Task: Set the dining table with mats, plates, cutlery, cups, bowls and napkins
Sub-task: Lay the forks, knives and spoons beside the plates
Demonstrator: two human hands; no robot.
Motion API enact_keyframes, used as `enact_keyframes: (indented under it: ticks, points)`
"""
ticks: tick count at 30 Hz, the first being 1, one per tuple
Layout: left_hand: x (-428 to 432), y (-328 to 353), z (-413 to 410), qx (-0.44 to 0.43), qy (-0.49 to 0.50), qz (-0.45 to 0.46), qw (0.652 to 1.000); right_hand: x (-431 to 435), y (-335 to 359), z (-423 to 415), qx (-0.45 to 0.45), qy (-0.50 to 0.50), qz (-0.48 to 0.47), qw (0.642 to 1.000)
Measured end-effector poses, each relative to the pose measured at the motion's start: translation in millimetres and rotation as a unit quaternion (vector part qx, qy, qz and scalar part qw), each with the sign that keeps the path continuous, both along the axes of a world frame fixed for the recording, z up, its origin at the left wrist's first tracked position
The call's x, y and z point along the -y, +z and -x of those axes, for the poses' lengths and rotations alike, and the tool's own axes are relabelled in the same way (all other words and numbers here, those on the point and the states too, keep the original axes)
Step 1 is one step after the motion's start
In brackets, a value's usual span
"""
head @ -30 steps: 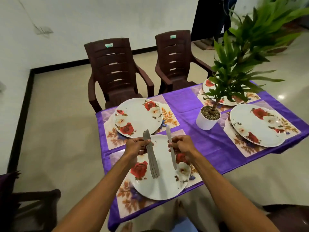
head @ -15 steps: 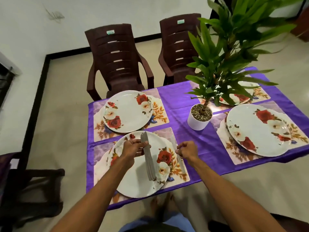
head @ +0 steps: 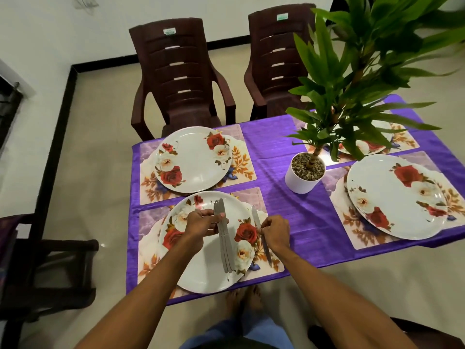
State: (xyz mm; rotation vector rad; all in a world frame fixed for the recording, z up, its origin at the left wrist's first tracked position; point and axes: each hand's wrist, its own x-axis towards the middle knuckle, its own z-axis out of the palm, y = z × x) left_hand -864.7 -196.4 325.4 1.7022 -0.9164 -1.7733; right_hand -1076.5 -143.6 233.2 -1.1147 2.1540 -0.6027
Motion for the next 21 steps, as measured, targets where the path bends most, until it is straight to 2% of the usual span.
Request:
enact_keyframes:
  ticks: [6, 13, 17, 21]
  points:
    - [5, -1, 6, -0.005, -0.001, -0.002, 1.000, -1, -2, 1, -0.012, 0.017, 0.011, 1.000]
    - [12, 5, 13, -0.017, -0.002, 0.005, 1.000, 4, 13, 12, 0.057, -0.036, 0.019, 0.998]
    - [16, 13, 18, -0.032, 0.002, 0.019, 0.999, 13, 53, 3, 0.164, -0.047, 0.068, 0.983]
    - [23, 23, 24, -0.052, 0.011, 0.032, 0.998, 20, 88, -15, 0.324, -0.005, 0.070, 0.944]
